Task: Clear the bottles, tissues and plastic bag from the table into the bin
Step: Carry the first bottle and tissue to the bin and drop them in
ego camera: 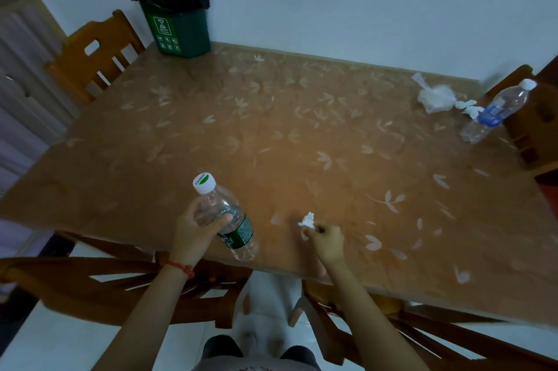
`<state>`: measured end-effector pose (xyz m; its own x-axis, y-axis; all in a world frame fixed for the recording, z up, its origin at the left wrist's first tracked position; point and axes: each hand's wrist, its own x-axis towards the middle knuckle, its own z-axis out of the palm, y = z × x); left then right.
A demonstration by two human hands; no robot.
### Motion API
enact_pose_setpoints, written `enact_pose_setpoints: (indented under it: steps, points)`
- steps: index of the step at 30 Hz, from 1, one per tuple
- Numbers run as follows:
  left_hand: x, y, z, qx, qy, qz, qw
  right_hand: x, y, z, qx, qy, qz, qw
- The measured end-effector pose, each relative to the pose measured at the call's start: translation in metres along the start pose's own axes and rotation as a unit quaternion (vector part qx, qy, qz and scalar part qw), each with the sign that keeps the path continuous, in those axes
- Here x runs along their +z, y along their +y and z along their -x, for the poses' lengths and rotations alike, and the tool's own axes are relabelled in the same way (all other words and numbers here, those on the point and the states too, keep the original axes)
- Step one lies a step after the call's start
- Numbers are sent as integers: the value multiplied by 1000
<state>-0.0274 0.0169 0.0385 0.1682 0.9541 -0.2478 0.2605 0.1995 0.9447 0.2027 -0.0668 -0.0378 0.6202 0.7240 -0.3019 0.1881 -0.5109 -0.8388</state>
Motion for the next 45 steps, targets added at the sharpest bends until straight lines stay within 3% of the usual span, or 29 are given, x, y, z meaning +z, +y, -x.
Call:
enact_pose_setpoints:
  steps: [10,25,34,45]
  points:
    - [-21,6,18,41,78,57,994,5,-34,3,-10,-81,-130,988]
    - [-120,3,66,87,258,167,948,51,-123,55,-102,-184,-131,969]
    - [-228,-23,136,118,359,168,910,138,-178,148,-151,-270,-137,941]
    - [-371,-96,253,67,482,162,859,288,-196,283,-175,-391,-76,900]
